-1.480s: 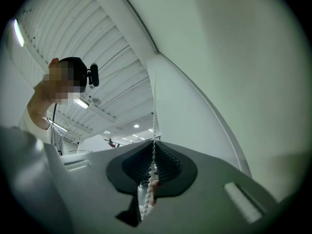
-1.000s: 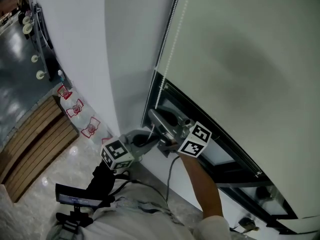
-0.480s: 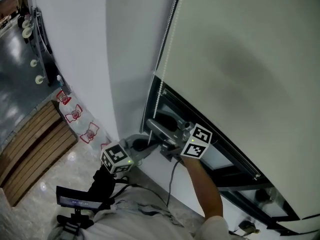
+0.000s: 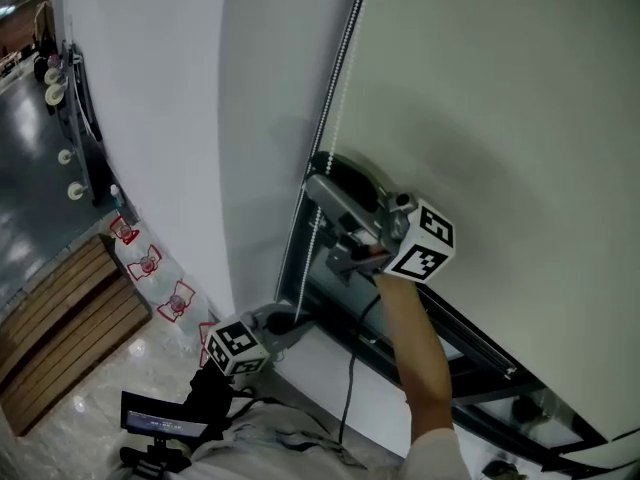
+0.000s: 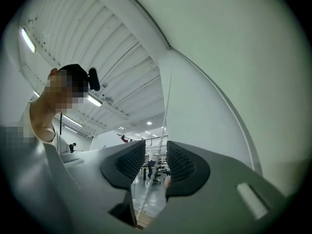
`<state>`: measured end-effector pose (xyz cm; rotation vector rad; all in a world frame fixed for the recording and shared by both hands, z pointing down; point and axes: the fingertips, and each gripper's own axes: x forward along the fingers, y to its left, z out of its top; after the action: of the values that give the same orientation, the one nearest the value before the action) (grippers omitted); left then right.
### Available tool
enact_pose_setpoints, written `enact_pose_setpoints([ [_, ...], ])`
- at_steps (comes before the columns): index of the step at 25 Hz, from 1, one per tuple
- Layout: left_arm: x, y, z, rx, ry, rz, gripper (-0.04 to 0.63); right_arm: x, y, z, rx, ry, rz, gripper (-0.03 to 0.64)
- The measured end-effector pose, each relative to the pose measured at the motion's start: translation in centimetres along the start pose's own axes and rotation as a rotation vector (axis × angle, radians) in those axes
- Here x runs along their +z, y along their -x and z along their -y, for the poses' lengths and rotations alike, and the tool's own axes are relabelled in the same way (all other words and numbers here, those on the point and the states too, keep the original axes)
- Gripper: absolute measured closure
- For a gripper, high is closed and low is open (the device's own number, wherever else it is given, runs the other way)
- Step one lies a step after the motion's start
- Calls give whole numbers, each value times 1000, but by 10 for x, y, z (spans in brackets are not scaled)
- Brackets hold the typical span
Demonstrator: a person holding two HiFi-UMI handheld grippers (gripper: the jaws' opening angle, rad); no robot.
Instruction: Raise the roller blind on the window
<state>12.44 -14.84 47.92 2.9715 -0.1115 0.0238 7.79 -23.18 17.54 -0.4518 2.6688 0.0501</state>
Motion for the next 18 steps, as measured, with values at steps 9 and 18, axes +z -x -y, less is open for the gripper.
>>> enact_pose_setpoints([
  [9, -2, 1, -4, 10, 1, 6, 597, 98, -38, 13, 55, 98, 96, 499],
  [18, 0, -1, -6, 9, -7, 3, 597, 160, -74, 13, 95, 158, 110, 501],
])
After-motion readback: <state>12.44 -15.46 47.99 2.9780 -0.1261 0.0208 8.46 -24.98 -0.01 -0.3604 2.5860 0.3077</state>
